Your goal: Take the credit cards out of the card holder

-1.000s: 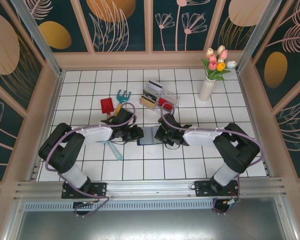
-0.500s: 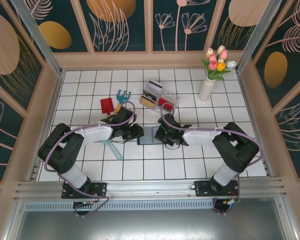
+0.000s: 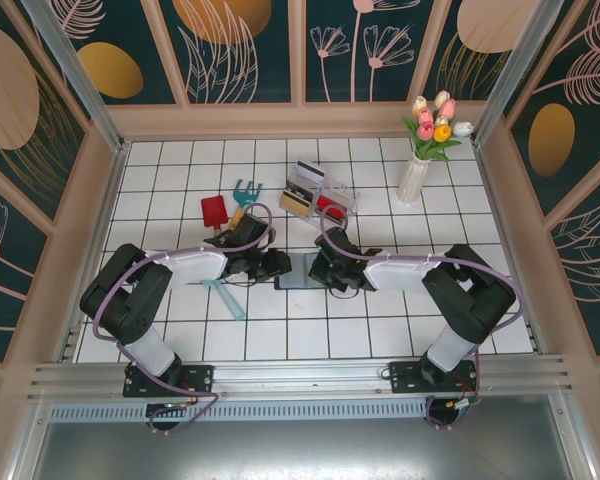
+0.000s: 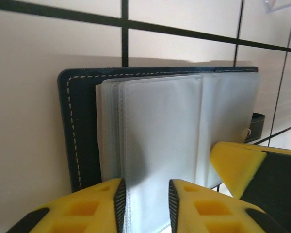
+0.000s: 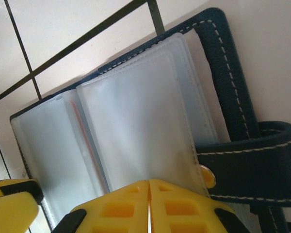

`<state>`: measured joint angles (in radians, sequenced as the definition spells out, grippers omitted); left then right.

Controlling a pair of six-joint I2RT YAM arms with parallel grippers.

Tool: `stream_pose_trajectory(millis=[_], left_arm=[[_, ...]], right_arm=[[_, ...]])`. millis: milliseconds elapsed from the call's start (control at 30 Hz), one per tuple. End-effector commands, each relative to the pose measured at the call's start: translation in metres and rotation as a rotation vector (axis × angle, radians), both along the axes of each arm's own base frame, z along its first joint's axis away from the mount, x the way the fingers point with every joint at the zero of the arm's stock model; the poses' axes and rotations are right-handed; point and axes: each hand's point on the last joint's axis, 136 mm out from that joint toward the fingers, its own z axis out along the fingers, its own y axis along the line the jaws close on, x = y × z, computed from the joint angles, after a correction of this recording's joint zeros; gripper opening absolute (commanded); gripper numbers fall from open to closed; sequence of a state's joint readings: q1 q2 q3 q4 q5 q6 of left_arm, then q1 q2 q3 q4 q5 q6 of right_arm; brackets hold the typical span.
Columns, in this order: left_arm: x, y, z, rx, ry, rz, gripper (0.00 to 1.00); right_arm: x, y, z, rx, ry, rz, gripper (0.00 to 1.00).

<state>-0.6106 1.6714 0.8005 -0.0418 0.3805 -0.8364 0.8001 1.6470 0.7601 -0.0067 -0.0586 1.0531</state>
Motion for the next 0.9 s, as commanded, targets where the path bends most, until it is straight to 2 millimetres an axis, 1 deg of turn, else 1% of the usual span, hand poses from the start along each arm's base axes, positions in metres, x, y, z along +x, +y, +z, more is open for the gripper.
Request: stream_pose_trajectory(millis=[0,200,367,467,567,767,867], left_arm=[[0.000,0.006,-0.008,0.042,0.007,0.014,0.36],[0.001,0.003,-0.009,0.024,0.015,0.011,0.35],[0.000,-0.007,-0.002,-0.031,0.014,-0.020,0.26],[0.001,-0.008,0.003,-0.036,-0.002,-0.023,0.22],[0.001,-0.007,0.005,-0.029,-0.006,-0.025,0.15],[0.003,-0.006,0.013,-0.024,-0.024,-0.031,0.12],[0.003,-0.009,0.019,-0.044,-0.032,-0.045,0.10]], right_arm=[[-0.002,0.003,-0.004,-0.016,0.017,0.020,0.10],[-0.003,0.003,-0.008,-0.018,0.029,0.018,0.10],[-0.004,0.003,-0.010,-0.019,0.033,0.019,0.10],[-0.004,0.003,-0.010,-0.019,0.035,0.020,0.10],[-0.004,0.004,-0.011,-0.017,0.033,0.022,0.10],[-0.004,0.005,-0.009,-0.007,0.024,0.028,0.10],[-0.004,0.006,-0.008,-0.004,0.023,0.029,0.10]])
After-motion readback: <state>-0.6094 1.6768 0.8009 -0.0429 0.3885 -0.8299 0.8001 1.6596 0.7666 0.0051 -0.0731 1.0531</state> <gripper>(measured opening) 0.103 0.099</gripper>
